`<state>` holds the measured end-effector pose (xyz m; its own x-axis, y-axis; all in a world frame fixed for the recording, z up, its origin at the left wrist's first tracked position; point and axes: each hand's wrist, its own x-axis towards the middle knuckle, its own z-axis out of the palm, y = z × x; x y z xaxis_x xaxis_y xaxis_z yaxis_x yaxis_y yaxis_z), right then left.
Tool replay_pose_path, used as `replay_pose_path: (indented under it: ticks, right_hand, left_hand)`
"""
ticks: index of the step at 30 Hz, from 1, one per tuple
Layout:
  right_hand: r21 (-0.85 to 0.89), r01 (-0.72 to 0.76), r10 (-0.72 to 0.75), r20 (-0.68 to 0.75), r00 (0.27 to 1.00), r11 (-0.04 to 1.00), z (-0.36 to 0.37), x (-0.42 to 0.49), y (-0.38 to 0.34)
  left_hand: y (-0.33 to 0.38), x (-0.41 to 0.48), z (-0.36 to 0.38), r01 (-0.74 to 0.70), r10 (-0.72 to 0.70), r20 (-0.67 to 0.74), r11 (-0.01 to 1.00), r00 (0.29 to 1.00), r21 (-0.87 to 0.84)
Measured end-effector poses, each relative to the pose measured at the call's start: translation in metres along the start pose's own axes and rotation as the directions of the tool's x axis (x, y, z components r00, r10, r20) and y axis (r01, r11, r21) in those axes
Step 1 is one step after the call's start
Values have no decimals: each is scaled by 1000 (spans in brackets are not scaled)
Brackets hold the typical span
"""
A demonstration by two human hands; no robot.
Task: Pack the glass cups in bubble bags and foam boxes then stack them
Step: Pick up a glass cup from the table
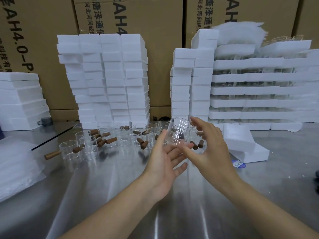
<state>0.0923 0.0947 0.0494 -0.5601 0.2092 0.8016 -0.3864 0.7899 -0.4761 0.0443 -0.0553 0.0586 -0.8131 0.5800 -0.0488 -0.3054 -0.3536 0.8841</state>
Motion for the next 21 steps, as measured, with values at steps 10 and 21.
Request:
replay_pose_path:
  ticks: [10,21]
  right_hand:
    - [-10,-11,11,13,1000,1000,-4,1,-1]
    - [10,-22,22,56,998,1000,-6,1,-3]
  left_hand:
    - [1,-2,-2,-31,34,-79,999,996,42]
    - [-3,2,-4,-37,42,-117,998,992,50]
